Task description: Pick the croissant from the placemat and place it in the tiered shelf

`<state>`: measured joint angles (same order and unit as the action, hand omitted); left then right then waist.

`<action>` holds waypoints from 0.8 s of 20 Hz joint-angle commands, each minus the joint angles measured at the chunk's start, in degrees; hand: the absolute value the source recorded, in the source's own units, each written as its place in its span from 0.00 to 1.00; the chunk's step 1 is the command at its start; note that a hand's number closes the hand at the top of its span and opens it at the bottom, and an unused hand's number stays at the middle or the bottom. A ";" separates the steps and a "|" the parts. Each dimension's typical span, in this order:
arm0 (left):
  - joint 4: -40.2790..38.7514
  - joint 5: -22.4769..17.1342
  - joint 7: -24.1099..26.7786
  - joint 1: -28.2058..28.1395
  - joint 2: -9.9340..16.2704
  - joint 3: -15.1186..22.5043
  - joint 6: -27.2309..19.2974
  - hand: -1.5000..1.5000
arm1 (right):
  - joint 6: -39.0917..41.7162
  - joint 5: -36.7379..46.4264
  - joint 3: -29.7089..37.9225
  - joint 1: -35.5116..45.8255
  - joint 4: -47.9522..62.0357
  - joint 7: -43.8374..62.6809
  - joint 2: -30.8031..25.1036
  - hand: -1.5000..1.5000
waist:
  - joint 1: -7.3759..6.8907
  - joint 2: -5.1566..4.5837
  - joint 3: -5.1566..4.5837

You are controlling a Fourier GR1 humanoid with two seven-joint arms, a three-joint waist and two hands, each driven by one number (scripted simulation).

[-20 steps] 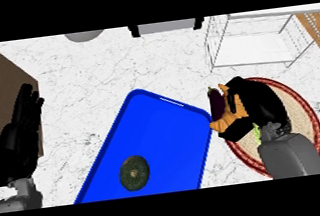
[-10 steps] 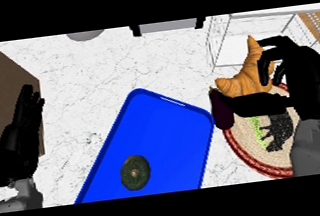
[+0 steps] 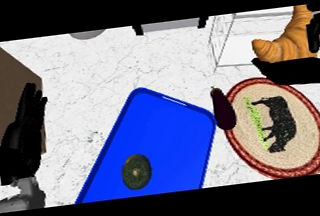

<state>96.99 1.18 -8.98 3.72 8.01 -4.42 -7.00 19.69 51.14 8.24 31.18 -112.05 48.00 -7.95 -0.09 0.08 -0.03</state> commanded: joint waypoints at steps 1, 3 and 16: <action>-1.87 -0.87 1.59 0.73 0.53 -1.12 1.39 0.50 | -4.74 -1.18 4.59 3.63 7.70 -4.28 -3.35 1.00 | -0.20 -0.16 0.02; -0.83 0.40 -0.93 2.17 -0.86 0.48 -0.15 0.50 | -9.24 -0.18 3.98 -1.12 9.49 -8.27 -2.69 1.00 | -0.15 -0.16 0.04; -0.52 1.87 0.06 0.25 -1.43 0.49 -0.43 0.50 | -29.23 -1.53 9.92 11.91 44.36 -25.36 -8.17 1.00 | -0.80 -0.33 0.05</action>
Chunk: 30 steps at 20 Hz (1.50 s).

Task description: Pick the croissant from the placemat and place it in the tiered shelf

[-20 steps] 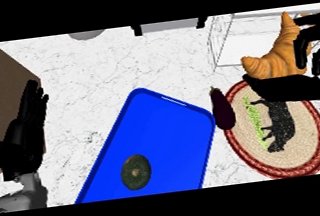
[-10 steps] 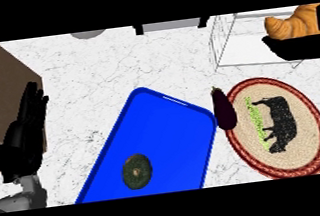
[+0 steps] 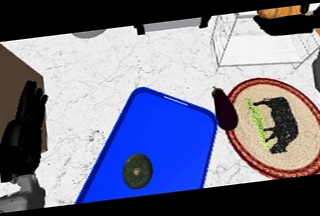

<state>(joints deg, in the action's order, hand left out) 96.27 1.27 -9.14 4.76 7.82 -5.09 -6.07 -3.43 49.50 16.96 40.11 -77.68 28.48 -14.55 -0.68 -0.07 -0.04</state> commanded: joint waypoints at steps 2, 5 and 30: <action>-2.16 2.03 1.52 0.92 -1.82 1.43 -1.40 0.50 | -6.98 -1.36 2.33 6.13 13.45 -6.20 -2.67 1.00 | -0.02 -0.15 0.04; 2.08 1.30 -3.35 1.39 -1.83 2.17 -1.14 0.50 | -10.99 -2.17 2.76 7.54 20.48 -10.69 -2.90 1.00 | -0.26 -0.17 0.06; 2.07 1.12 -4.11 3.41 -0.56 -0.35 -1.37 0.50 | -13.15 -20.03 13.14 16.74 37.49 -26.89 -7.48 0.00 | 0.32 0.13 0.07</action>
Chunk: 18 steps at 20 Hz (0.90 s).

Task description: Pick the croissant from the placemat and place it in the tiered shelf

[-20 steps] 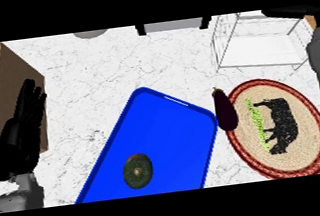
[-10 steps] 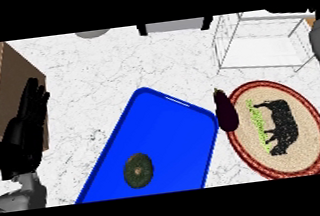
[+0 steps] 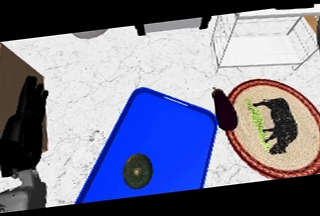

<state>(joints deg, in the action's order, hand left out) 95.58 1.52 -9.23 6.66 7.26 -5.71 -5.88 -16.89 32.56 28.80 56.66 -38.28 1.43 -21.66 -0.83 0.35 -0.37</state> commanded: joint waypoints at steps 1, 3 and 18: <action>1.39 1.09 2.15 -5.13 -2.04 1.92 -0.32 0.50 | 0.41 -3.67 1.41 1.98 -1.55 0.19 -0.92 0.00 | 0.11 -0.37 0.38; 1.72 1.65 1.76 -4.55 -1.52 1.42 -0.89 0.50 | -1.47 -4.66 2.76 1.29 -0.46 -0.65 -2.96 0.00 | 0.04 -0.44 0.39; 4.24 0.53 -3.10 -3.34 0.11 -0.72 -0.87 0.50 | 13.19 -15.88 10.30 -17.06 -17.13 10.59 -17.50 0.00 | 1.93 0.07 0.36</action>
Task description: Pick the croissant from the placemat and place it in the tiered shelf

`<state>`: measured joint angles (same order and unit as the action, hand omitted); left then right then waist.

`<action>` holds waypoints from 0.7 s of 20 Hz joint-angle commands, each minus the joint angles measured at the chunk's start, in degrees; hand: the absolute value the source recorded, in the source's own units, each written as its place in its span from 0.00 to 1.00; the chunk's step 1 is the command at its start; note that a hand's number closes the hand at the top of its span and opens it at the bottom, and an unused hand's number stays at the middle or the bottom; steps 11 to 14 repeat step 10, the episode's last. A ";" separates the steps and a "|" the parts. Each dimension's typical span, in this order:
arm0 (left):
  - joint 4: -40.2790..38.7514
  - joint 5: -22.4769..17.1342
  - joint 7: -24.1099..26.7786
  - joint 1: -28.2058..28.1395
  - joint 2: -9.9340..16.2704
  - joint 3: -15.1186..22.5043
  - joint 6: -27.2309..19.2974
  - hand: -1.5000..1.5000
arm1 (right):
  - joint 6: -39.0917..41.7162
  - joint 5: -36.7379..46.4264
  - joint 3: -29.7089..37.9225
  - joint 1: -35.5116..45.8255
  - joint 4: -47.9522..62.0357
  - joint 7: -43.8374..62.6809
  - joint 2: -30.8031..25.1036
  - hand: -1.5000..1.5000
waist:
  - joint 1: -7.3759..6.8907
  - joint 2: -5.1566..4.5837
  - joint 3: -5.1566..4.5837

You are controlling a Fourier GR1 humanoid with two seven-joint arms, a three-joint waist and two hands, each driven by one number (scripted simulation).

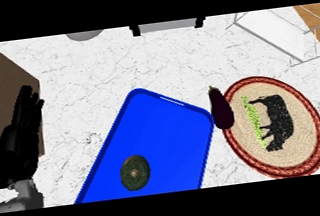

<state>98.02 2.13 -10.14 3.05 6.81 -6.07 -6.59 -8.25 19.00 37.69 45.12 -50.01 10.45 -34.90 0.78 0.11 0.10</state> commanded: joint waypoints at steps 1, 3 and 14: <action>-1.05 0.13 0.27 0.71 0.92 -0.53 0.66 0.50 | 6.57 -4.45 2.21 -7.88 -7.92 2.88 -3.88 0.00 | 0.36 0.24 -0.14; -1.48 -1.76 2.61 -0.88 1.55 -2.05 2.12 0.50 | 12.08 -8.67 5.78 -13.08 -8.83 -1.35 -6.22 0.00 | 0.57 0.25 -0.12; 1.09 1.07 -3.64 4.03 -0.13 0.96 -0.54 0.50 | 15.40 -15.34 8.60 -21.51 -15.18 -0.14 -7.05 0.00 | -0.58 -0.04 -0.10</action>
